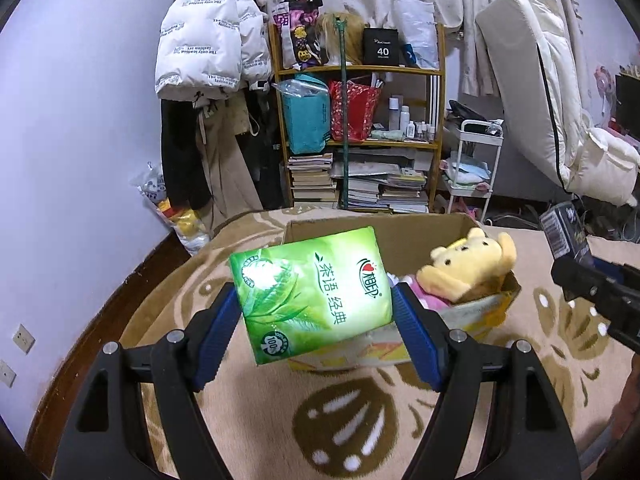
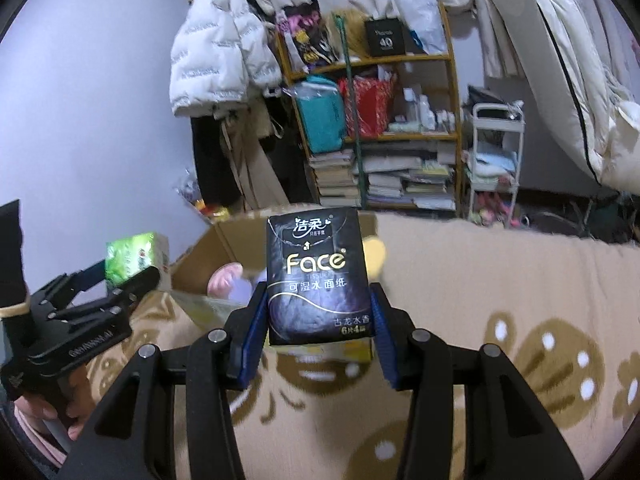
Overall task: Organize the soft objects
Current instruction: 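Carry the green pack with the left tool while the right tool carries the Face pack, both into the box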
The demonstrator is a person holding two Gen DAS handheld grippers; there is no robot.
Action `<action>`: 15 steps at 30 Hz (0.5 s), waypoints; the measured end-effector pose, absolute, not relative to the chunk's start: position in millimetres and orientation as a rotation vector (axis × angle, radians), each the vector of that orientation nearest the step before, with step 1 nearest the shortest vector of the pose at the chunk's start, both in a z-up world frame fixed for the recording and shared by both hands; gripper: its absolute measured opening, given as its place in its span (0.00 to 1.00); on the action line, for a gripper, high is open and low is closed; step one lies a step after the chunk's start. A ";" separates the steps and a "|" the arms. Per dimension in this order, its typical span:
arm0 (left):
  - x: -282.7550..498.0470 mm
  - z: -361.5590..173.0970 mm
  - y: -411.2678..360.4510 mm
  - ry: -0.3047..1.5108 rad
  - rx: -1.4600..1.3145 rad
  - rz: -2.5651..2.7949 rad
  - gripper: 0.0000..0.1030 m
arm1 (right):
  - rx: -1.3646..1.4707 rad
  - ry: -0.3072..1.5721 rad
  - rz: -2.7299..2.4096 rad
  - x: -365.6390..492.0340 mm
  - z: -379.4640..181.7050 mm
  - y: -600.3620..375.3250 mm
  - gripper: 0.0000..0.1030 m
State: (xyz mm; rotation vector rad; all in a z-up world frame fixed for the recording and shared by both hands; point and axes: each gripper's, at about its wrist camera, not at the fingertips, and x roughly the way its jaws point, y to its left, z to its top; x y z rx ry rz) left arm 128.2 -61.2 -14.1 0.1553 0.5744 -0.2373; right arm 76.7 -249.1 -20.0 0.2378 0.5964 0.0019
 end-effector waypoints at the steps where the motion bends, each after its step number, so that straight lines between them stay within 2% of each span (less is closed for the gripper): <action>1: 131.9 -13.5 -63.4 0.569 0.166 -0.235 0.74 | 0.236 0.591 0.008 80.3 -19.1 -248.1 0.49; 15: 172.9 -32.6 -79.3 0.610 0.252 -0.255 0.74 | 0.235 0.627 0.073 140.7 -36.8 -244.4 0.49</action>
